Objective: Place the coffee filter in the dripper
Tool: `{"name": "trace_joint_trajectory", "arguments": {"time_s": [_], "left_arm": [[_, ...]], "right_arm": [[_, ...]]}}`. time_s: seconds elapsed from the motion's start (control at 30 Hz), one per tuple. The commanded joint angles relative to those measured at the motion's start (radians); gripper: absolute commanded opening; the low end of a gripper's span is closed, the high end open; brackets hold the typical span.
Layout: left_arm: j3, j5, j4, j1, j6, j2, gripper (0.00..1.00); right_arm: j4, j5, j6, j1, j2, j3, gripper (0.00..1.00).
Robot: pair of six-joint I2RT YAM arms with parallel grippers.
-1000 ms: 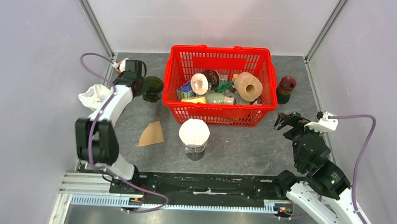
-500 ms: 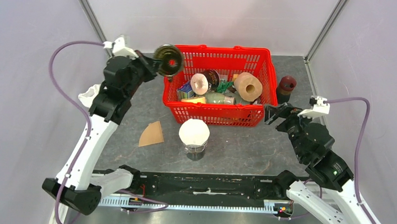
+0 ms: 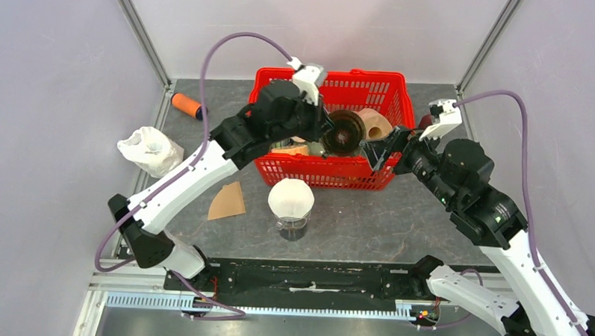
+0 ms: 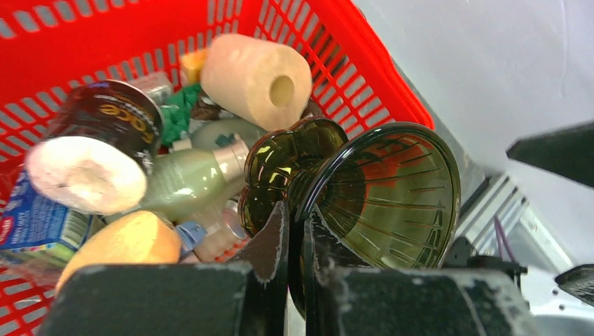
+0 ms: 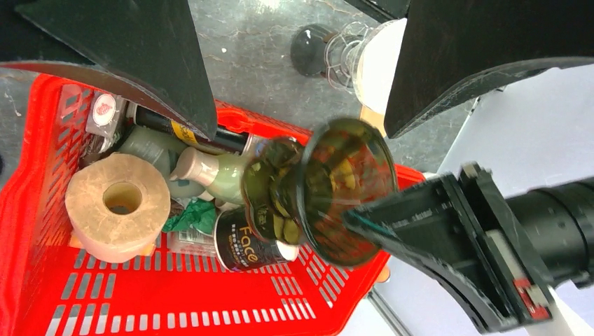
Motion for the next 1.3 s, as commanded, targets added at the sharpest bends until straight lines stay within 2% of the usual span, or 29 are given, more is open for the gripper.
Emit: {"name": "trace_joint_trajectory", "arguments": {"time_s": [0.0,0.2,0.27,0.37,0.47,0.5,0.6,0.67,0.73,0.83,0.9,1.0,1.1,1.2,1.27], "left_arm": [[0.089,-0.063,-0.033,-0.085,0.097,0.036,0.02],[0.119,-0.037,-0.036,-0.128,0.092,0.068,0.02],[0.126,-0.035,-0.036,-0.134,0.093,0.075,0.02],[0.138,-0.029,-0.036,-0.139,0.086,0.086,0.02],[0.148,-0.006,-0.035,-0.14,0.082,0.095,0.02],[0.151,0.007,-0.035,-0.14,0.082,0.098,0.02],[0.156,0.016,-0.035,-0.139,0.088,0.106,0.02],[0.155,0.027,-0.035,-0.14,0.092,0.105,0.12],[0.152,0.065,-0.032,-0.14,0.102,0.096,0.34],[0.156,0.101,-0.02,-0.14,0.108,0.082,0.69],[0.166,0.107,-0.015,-0.14,0.115,0.066,0.83],[0.165,0.064,-0.009,-0.14,0.126,0.029,0.85],[0.122,-0.053,0.016,-0.135,0.148,-0.036,0.86],[0.033,-0.109,0.07,-0.11,0.147,-0.117,0.87],[-0.017,-0.118,0.085,-0.072,0.133,-0.158,0.87]], "right_arm": [[-0.059,-0.018,-0.011,0.001,0.03,0.066,0.97],[-0.168,0.089,0.02,0.0,0.091,0.119,0.84],[-0.2,0.099,0.025,0.0,0.109,0.133,0.77],[-0.208,0.074,0.025,0.0,0.13,0.134,0.59],[-0.229,0.069,0.029,0.0,0.156,0.141,0.52],[-0.234,0.07,0.033,0.0,0.164,0.142,0.47],[-0.236,0.099,0.041,0.0,0.174,0.149,0.22],[-0.23,0.135,0.045,0.0,0.167,0.151,0.12],[-0.239,0.17,0.055,0.0,0.157,0.159,0.0],[-0.283,0.273,0.079,-0.001,0.147,0.185,0.0],[-0.339,0.354,0.098,-0.002,0.162,0.227,0.0],[-0.411,0.429,0.127,-0.017,0.193,0.295,0.0],[-0.443,0.437,0.125,-0.049,0.228,0.366,0.0],[-0.462,0.394,0.098,-0.122,0.287,0.443,0.0],[-0.473,0.306,0.079,-0.215,0.34,0.496,0.0]]}}
